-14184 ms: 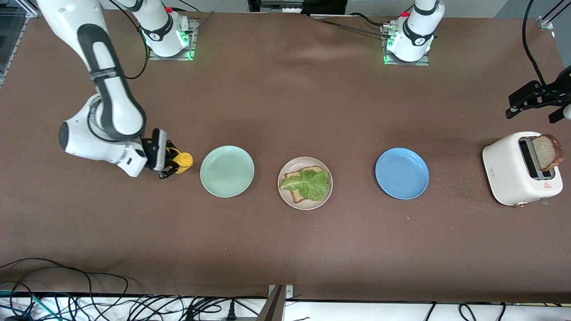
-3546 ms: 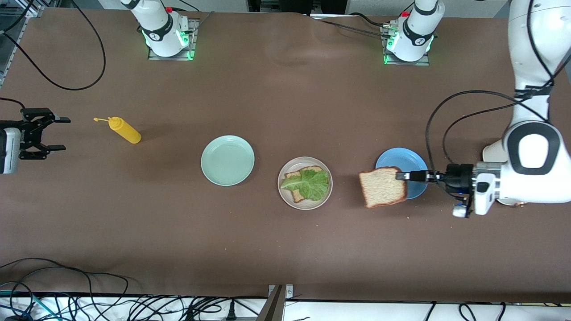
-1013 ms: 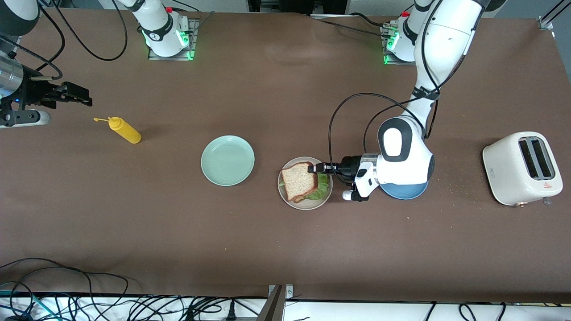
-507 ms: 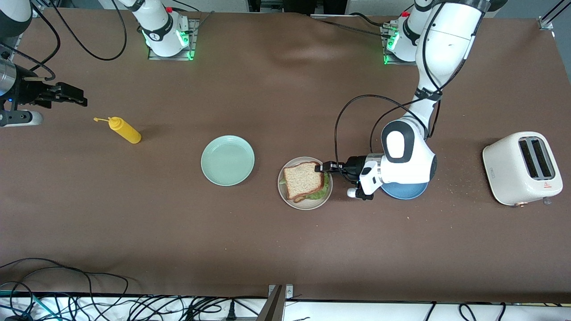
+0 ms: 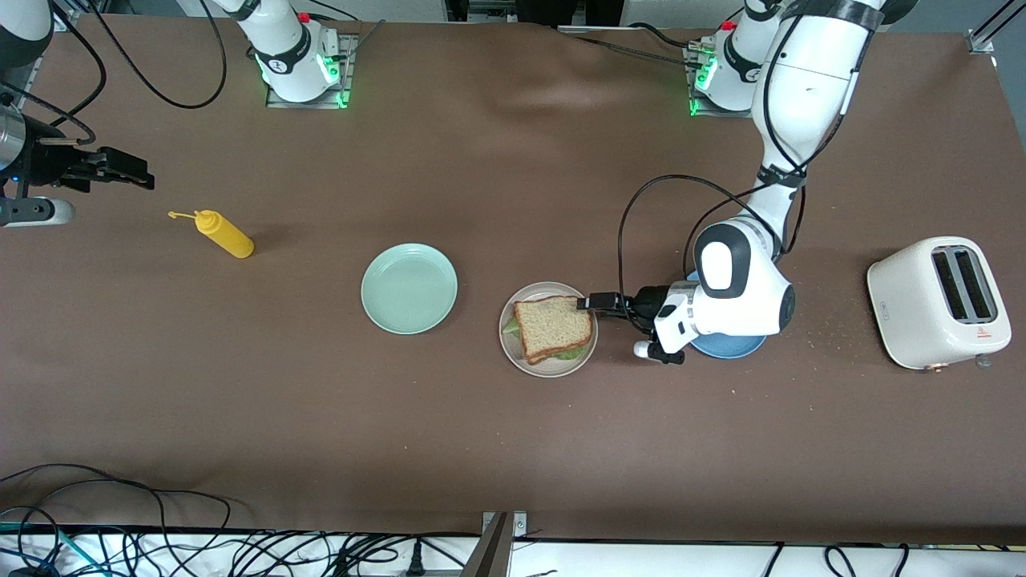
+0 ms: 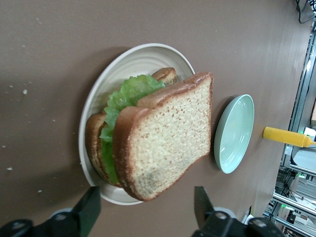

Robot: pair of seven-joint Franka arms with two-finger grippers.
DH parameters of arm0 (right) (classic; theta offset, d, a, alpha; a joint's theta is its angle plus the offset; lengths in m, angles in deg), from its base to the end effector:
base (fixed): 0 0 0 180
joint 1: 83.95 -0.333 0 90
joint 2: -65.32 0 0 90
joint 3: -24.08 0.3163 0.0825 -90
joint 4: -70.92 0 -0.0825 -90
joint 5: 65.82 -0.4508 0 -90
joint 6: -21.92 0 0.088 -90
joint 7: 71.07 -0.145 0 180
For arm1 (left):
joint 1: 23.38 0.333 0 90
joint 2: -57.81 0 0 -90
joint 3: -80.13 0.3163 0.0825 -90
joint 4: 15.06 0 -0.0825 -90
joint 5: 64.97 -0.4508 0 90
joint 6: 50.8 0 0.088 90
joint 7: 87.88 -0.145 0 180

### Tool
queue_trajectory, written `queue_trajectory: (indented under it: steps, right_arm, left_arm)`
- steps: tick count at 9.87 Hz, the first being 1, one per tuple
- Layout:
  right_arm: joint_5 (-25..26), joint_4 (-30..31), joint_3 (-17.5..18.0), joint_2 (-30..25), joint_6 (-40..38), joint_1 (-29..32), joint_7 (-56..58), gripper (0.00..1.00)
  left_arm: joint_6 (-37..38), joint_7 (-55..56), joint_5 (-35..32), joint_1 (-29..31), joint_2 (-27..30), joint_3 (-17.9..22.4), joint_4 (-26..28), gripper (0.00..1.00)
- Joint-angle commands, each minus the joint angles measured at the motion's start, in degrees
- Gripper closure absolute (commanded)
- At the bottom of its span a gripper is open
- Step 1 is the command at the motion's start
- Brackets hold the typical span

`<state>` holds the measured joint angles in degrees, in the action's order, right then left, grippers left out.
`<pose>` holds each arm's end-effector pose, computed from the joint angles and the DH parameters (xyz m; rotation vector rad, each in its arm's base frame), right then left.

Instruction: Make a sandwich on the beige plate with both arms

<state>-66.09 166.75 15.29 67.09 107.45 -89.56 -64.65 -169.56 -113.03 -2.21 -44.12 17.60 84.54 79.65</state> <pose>0.6048 -0.0320 0.5088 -3.1057 -0.0870 0.3267 0.6692 -0.2777 0.1277 2.3028 -0.0425 -0.2135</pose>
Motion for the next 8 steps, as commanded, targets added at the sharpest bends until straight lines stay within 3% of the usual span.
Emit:
queue_trajectory:
  steps: [1, 5, 8]
  right_arm:
    - [0.62, 1.38, 0.08, -1.33, 0.17, -0.19, -0.72, 0.00]
    - [0.53, 1.29, 0.08, -1.33, 0.26, -0.11, -0.72, 0.00]
    - [0.36, 1.29, 0.08, -1.33, 0.43, -0.19, -0.80, 0.00]
  left_arm:
    - [0.55, 0.53, -5.24, 0.44, 1.44, 2.43, -0.22, 0.00]
    - [3.88, 12.56, -24.12, 5.26, 6.44, 2.89, -1.71, 0.00]
    - [7.47, 12.94, -39.69, 11.40, 8.91, 3.41, -3.90, 0.00]
